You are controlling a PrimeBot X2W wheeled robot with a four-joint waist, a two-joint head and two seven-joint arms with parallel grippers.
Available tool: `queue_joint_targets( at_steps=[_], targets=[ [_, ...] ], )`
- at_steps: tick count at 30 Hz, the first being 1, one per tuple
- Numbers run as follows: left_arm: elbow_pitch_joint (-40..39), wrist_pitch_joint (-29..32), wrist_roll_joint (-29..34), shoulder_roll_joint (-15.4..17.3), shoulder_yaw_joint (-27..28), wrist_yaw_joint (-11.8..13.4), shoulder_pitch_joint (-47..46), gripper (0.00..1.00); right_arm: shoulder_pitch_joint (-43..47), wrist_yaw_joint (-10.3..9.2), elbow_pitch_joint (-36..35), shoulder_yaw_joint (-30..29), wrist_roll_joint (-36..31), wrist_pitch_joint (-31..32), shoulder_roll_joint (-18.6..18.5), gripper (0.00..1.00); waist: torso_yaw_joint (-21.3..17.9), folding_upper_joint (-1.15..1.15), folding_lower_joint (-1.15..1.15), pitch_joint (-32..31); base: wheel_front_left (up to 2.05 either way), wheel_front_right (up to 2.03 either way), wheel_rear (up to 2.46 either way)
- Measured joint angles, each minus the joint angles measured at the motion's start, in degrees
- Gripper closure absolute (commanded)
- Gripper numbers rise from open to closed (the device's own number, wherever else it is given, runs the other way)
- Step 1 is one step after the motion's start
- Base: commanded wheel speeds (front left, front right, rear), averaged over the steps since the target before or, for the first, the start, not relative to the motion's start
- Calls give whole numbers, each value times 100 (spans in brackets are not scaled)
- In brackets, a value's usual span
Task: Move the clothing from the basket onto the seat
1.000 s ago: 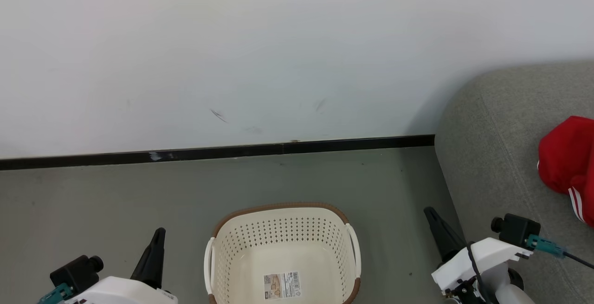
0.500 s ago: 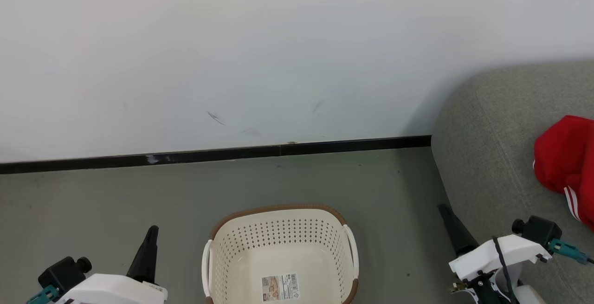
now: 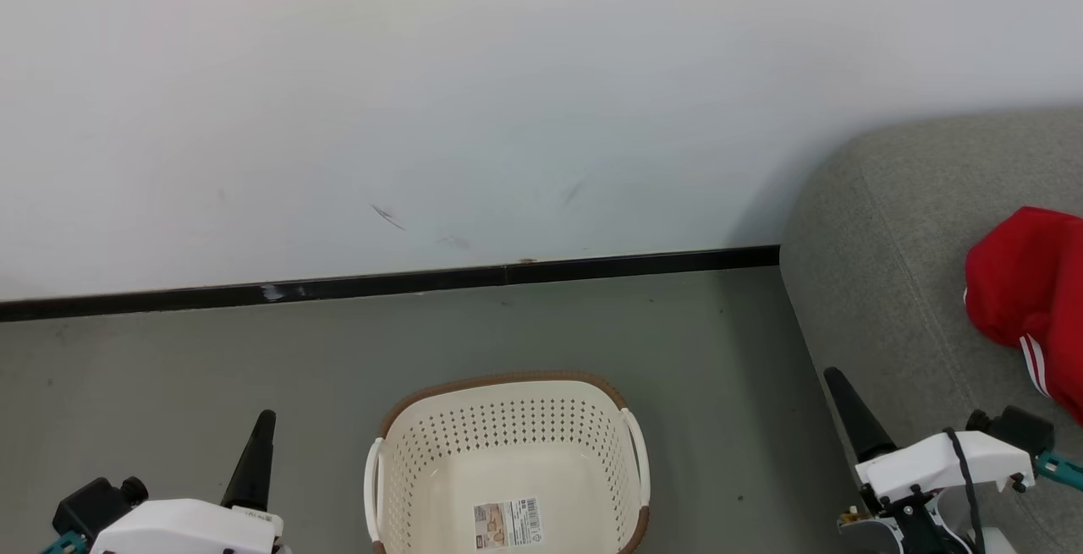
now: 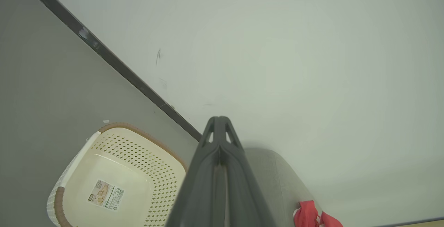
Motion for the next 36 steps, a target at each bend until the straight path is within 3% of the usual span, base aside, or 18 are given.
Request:
queue_joint_targets(
  at_steps=[10, 36],
  targets=[
    [40, 202, -521, -100, 265, -101, -1, 100, 14, 0, -135, -270, 768, 186, 1, 100, -38, 0, -19, 41, 0, 0, 0],
    [153, 657, -1777, -385, 926, -356, -4, 100, 169, 0, -448, -909, 2706, 645, 22, 100, -133, 0, -23, 64, 0, 0, 0]
  ],
)
